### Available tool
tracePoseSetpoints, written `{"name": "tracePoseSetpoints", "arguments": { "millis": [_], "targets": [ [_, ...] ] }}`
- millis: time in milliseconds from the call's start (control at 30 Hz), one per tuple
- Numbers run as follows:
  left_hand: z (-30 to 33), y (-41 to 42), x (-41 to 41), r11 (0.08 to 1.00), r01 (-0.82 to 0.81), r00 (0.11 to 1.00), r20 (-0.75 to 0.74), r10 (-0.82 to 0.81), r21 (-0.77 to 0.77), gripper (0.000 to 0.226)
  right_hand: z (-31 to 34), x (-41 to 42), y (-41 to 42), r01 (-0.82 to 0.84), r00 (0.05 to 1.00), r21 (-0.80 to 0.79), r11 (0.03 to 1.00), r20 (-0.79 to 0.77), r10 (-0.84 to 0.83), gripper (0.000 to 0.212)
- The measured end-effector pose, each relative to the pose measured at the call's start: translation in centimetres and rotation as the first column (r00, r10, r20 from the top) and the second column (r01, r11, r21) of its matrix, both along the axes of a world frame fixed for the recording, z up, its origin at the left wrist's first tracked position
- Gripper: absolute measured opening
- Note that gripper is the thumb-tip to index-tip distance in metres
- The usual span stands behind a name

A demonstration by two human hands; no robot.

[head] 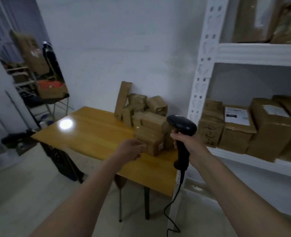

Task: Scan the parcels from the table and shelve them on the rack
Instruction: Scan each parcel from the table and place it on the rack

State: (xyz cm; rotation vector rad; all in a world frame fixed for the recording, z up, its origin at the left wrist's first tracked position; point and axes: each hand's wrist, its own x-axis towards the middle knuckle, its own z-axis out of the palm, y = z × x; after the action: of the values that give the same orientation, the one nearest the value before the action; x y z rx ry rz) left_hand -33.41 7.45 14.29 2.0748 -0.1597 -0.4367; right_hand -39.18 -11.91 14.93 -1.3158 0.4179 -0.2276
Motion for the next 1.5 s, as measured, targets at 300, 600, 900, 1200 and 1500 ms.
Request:
{"name": "tracePoseSetpoints", "arguments": {
  "millis": [300, 600, 900, 1200, 1500],
  "targets": [
    [-4.3, 5.7, 5.4, 0.991, -0.127, 0.984, -0.118, 0.13, 0.039, 0.032, -3.6, 7.2, 4.5, -0.004, 0.997, -0.002, 1.0, -0.081, 0.004, 0.009],
    [-6.1, 3.0, 18.5, 0.988, 0.001, 0.99, -0.14, 0.021, 0.153, 0.037, -6.7, 17.8, 2.3, 0.174, 0.966, 0.136, 0.975, -0.215, -0.143, 0.01],
    [-7.3, -1.8, 31.1, 0.982, 0.115, 0.981, -0.175, -0.089, 0.147, 0.033, -7.6, 29.4, -2.8, 0.279, 0.938, 0.299, 0.912, -0.288, -0.193, 0.024],
    [-9.5, -3.3, 38.3, 0.97, 0.165, 0.956, -0.271, -0.113, 0.177, 0.049, -10.0, 34.6, -3.2, 0.36, 0.897, 0.331, 0.872, -0.379, -0.227, 0.033],
    [-11.8, -6.6, 45.5, 0.934, 0.293, 0.925, -0.306, -0.223, 0.204, 0.055, -12.3, 37.3, -2.3, 0.619, 0.752, 0.266, 0.739, -0.474, -0.458, 0.045]
  ]
}}
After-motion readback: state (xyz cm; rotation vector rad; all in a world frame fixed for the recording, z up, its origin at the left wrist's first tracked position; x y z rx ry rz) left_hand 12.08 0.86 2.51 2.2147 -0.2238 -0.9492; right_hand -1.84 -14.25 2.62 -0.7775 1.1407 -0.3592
